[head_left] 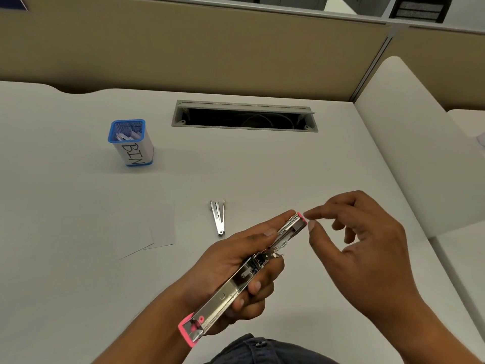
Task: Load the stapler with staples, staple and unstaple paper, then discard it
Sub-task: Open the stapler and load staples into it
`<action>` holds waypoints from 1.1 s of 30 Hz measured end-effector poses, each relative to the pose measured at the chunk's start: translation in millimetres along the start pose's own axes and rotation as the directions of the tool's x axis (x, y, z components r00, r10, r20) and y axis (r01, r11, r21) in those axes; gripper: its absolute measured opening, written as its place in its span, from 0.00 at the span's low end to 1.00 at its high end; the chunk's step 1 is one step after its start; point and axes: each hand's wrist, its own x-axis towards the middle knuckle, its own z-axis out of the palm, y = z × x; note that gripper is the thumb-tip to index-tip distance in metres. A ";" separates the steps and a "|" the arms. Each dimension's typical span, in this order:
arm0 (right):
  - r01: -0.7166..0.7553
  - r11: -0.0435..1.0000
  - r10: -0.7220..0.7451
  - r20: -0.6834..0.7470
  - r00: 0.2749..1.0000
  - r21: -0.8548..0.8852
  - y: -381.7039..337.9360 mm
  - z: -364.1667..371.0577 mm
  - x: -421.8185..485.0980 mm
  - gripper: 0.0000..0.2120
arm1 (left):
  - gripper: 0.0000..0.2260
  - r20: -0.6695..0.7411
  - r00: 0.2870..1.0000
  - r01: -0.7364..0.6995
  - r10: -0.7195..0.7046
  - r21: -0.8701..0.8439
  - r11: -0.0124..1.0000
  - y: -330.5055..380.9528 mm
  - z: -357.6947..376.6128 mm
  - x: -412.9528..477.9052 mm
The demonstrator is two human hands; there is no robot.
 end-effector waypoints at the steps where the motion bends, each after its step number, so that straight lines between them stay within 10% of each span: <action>1: -0.032 0.999 0.032 0.001 0.999 0.040 -0.5 -0.4 0.3 0.07 | 0.19 0.010 1.000 0.003 -0.003 -0.007 1.000 0.1 0.0 0.0; 9: -0.443 0.834 0.236 0.512 0.826 0.329 -3.6 2.8 -7.1 0.46 | 0.20 -0.107 0.994 -0.014 0.026 0.105 0.994 -2.7 1.7 -0.2; 18: -0.450 0.778 0.339 0.310 0.888 0.439 -3.6 11.5 -9.0 0.16 | 0.40 -0.200 0.979 0.098 -0.039 0.291 0.952 1.5 9.5 4.1; 26: -0.312 0.772 0.254 0.182 0.950 0.554 -12.5 11.2 -10.7 0.18 | 0.22 -0.544 0.838 -0.031 0.036 0.019 0.999 -9.7 2.3 12.4; 30: -0.095 0.852 -0.013 0.201 0.979 0.515 -25.7 11.8 -13.8 0.16 | 0.24 -0.726 0.685 -0.094 0.064 -0.002 0.996 -13.3 1.0 21.9; 33: 0.120 0.905 -0.246 0.271 0.931 0.408 -28.1 15.5 -15.8 0.33 | 0.21 -0.762 0.644 -0.154 0.064 -0.048 0.987 -11.9 1.2 23.2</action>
